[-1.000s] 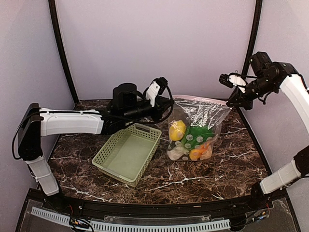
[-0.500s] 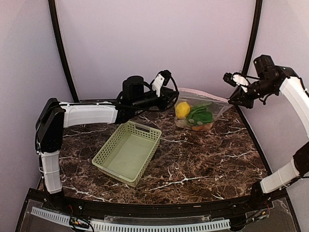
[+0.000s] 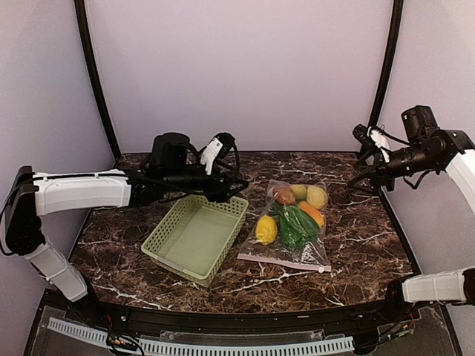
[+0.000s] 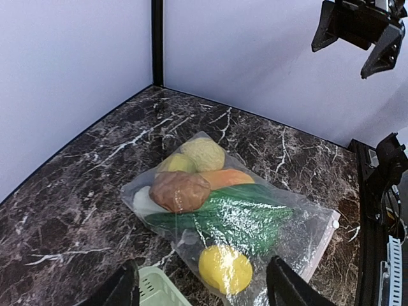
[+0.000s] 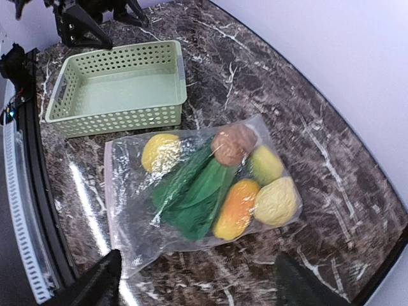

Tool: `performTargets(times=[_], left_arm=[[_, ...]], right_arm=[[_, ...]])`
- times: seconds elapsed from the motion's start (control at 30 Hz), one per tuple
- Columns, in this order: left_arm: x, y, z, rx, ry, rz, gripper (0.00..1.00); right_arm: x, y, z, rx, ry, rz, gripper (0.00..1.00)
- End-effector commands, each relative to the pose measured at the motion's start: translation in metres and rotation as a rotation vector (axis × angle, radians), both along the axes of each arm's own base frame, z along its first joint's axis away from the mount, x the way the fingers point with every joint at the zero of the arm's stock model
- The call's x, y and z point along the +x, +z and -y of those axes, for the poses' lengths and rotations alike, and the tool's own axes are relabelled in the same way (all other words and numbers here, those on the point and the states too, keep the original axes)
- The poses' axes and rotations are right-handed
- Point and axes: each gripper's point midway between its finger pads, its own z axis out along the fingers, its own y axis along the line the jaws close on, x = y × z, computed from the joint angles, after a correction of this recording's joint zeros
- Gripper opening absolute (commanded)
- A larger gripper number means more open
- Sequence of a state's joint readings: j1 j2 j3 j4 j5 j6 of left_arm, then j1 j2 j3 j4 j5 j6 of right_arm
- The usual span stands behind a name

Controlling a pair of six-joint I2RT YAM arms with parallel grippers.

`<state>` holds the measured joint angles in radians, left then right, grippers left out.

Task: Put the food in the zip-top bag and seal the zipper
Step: Place the zipper food storage bag at the center of the board.

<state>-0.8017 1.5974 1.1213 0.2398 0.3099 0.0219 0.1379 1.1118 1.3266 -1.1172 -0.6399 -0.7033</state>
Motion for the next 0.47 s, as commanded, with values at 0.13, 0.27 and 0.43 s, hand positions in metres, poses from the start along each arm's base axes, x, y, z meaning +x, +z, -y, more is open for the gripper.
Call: performTargets(times=[0.13, 0.27, 0.43], left_arm=[[0.022, 0.042, -0.101, 0.219, 0.486, 0.001, 0.99], [0.024, 0.065, -0.141, 0.274, 0.653, 0.010, 0.99], [0.016, 0.076, -0.157, 0.278, 0.682, 0.032, 0.99]], right_arm=[[0.076, 0.069, 0.021, 0.195, -0.395, 0.218, 0.99], [0.091, 0.091, 0.028, 0.285, -0.495, 0.258, 0.99], [0.093, 0.077, 0.018, 0.307, -0.448, 0.193, 0.99]])
